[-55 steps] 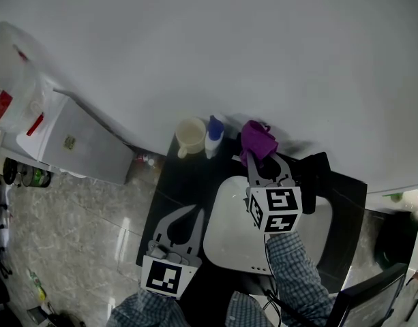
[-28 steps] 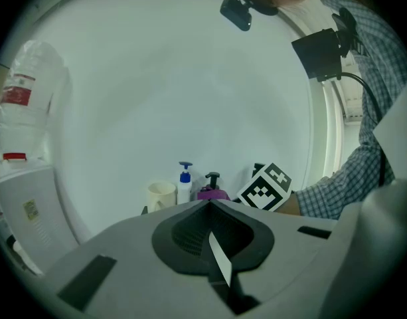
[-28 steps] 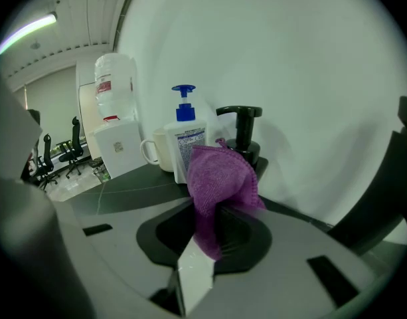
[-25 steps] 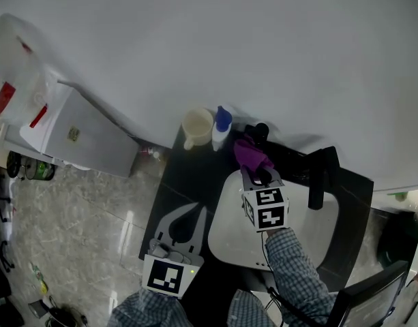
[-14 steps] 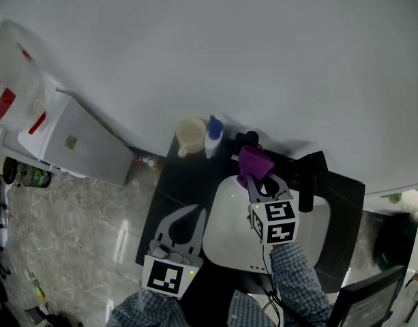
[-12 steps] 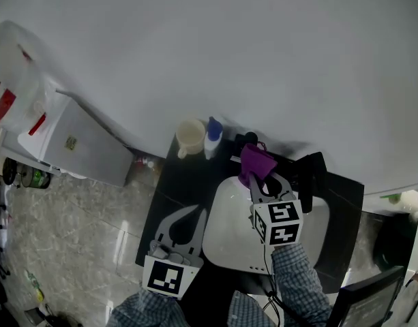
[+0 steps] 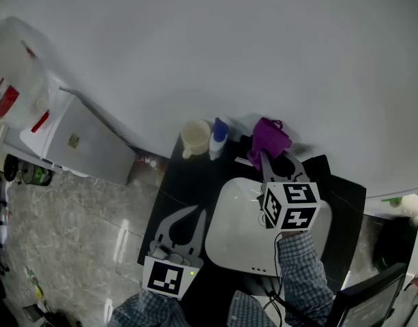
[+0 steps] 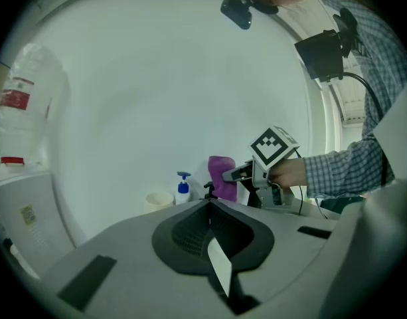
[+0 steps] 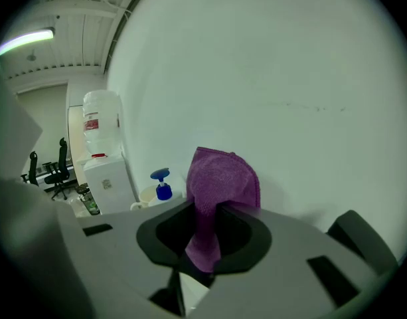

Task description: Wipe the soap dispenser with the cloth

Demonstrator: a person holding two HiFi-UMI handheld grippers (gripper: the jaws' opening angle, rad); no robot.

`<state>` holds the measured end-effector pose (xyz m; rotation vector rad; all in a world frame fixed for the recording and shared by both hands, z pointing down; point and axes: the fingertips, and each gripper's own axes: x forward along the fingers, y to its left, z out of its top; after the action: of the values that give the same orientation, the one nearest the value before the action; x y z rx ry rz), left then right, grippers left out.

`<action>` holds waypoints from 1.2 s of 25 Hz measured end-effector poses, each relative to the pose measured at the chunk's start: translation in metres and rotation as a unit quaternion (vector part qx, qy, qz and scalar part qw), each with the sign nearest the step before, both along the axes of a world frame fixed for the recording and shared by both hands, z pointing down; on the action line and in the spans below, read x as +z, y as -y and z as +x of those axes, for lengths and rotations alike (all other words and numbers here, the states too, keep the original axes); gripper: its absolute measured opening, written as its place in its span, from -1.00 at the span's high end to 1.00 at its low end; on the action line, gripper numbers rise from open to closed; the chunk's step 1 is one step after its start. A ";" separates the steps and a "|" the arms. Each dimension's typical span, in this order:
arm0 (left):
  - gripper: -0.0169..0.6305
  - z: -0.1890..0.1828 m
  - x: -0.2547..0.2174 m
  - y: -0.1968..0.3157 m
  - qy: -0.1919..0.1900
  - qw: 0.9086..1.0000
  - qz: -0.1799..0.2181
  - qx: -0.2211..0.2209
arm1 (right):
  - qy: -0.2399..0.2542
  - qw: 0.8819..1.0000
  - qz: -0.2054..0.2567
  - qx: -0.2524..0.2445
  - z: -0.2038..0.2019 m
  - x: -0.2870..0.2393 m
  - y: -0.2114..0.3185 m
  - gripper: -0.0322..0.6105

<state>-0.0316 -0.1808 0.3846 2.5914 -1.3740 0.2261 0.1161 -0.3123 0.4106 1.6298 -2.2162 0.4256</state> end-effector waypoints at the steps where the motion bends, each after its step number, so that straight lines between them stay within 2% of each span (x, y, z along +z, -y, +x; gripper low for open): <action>1: 0.94 -0.001 0.000 0.000 0.001 1.000 0.001 -0.001 | -0.002 1.000 -0.002 0.000 -0.001 0.002 0.003 0.67; 8: 0.94 -0.009 0.004 0.002 0.002 1.000 -0.004 -0.007 | -0.016 1.000 -0.010 -0.004 -0.020 0.014 0.013 0.67; 18: 0.94 -0.012 0.009 0.003 0.002 1.000 -0.009 -0.006 | 0.004 1.000 -0.011 -0.016 -0.041 0.011 0.010 0.67; 30: 0.94 -0.017 0.012 0.005 0.005 1.000 -0.013 -0.008 | -0.007 0.999 -0.027 -0.040 -0.063 0.030 0.003 0.67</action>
<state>-0.0481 -0.1860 0.3962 2.5617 -1.3847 0.2527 0.0529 -0.3157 0.4405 1.5054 -2.2307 0.4474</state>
